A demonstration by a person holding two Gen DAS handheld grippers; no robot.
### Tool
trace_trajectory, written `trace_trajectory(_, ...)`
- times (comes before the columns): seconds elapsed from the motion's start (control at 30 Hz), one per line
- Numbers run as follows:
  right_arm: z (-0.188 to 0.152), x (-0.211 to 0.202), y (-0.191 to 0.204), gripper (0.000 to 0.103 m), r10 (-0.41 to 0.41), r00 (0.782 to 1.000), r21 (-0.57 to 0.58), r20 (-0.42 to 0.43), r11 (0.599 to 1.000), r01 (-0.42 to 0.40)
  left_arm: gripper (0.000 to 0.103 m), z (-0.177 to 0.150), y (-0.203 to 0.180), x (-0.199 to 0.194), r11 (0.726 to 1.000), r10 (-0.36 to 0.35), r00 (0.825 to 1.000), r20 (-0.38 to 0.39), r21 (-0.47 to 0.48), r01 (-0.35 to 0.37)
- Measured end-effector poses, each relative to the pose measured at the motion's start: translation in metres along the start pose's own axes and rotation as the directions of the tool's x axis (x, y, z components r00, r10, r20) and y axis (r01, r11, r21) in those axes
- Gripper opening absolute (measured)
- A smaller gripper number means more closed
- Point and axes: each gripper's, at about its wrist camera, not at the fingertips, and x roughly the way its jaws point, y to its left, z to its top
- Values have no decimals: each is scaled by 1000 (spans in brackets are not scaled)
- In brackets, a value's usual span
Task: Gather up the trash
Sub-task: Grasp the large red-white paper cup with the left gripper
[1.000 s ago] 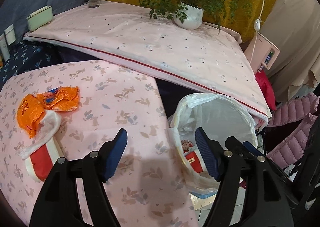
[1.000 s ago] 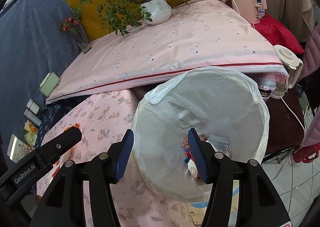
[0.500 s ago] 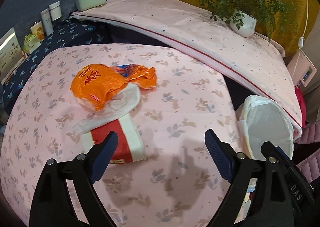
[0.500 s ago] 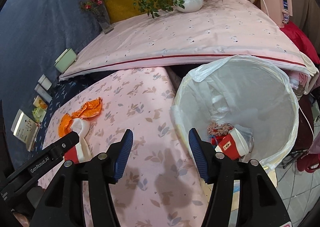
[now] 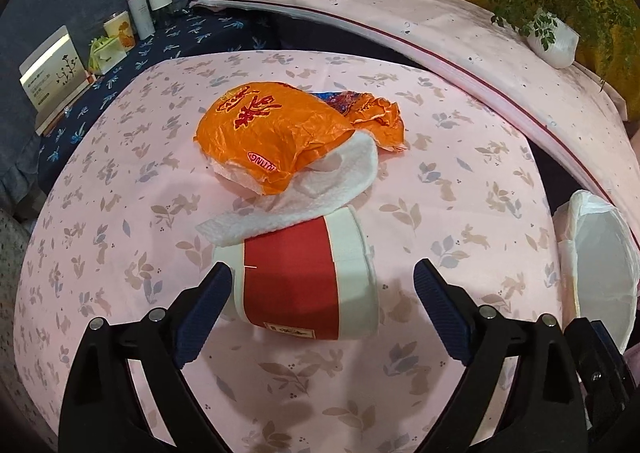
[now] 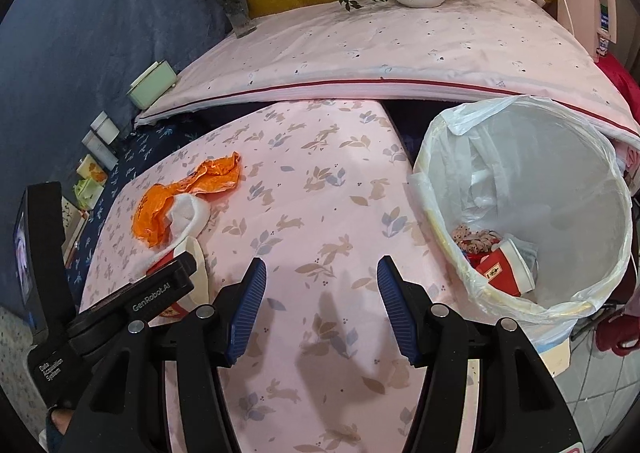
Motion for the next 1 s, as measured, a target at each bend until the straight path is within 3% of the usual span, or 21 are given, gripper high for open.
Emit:
trace_trajectory(0.13, -1, 3, 6, 56, -2, 1000, -17, -7, 1000, 1, 88, 2, 9, -5, 999, 30, 999, 17, -45, -29)
trace_trajectory(0.27, -1, 5, 6, 56, 0, 1000, -13, -11, 1000, 0, 88, -1, 15, 3, 998, 35, 999, -19, -49, -36)
trace_trajectory(0.53, -4, 10, 12, 56, 2, 1000, -25, -26, 1000, -3, 86, -6, 20, 14, 998, 10, 999, -44, -55, -12)
trace_trajectory(0.63, -6, 11, 14, 56, 3, 1000, -29, -30, 1000, -4, 81, -7, 20, 14, 999, -11, 999, -52, -42, 9)
trace_trajectory(0.7, -6, 12, 15, 56, 4, 1000, -30, -31, 1000, -5, 62, -7, 22, 10, 999, -31, 998, -49, -39, 29)
trace_trajectory(0.77, -7, 13, 17, 56, 5, 999, -32, -33, 999, -6, 56, -7, 27, 7, 997, -65, 996, -57, -42, 63)
trace_trajectory(0.83, -8, 14, 21, 56, 8, 999, -37, -35, 999, -9, 43, -7, 34, 4, 995, -89, 994, -62, -48, 86)
trace_trajectory(1.0, -9, 17, 32, 56, 21, 999, -52, -39, 998, -23, 42, -11, 49, 3, 990, -133, 989, -68, -60, 129)
